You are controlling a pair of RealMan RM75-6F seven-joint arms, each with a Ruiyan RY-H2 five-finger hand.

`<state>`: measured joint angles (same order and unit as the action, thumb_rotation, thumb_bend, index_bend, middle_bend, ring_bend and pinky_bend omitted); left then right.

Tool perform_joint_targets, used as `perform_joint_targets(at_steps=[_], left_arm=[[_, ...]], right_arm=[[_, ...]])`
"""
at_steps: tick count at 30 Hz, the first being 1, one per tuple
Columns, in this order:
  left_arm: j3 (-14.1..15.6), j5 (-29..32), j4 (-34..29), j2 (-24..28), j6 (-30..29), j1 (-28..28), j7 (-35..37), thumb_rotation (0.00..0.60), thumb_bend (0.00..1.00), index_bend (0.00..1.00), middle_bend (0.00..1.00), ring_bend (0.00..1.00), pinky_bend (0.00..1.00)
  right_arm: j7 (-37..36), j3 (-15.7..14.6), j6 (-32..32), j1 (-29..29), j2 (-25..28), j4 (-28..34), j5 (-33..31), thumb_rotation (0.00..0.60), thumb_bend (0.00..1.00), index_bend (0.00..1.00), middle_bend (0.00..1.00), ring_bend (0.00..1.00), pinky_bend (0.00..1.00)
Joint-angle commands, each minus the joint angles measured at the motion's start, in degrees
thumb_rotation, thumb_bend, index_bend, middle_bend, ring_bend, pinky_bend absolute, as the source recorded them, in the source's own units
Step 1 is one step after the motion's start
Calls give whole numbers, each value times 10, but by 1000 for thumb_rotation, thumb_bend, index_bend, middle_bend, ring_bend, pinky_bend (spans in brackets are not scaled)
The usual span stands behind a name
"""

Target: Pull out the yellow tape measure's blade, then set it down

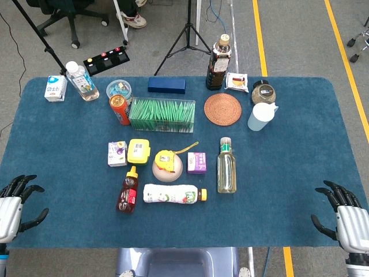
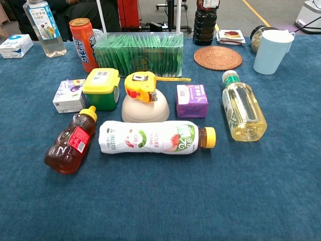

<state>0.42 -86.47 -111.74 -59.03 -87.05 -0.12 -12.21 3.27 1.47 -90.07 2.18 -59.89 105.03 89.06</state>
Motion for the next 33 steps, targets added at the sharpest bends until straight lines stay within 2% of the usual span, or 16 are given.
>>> perform_joint_targets(at_steps=[1,33], left_arm=[[0,1,1,-1,2,-1,0,600,243,355,188,105,214],[-7,-14,21,4,-17,1,21,600,244,354,188,111,215]], right_arm=[[1,1,0,-1,-1,0,0,599,292,252,161,154,163],[-18,4,6,-10,1,5,13,600,292,247,161,155,179]])
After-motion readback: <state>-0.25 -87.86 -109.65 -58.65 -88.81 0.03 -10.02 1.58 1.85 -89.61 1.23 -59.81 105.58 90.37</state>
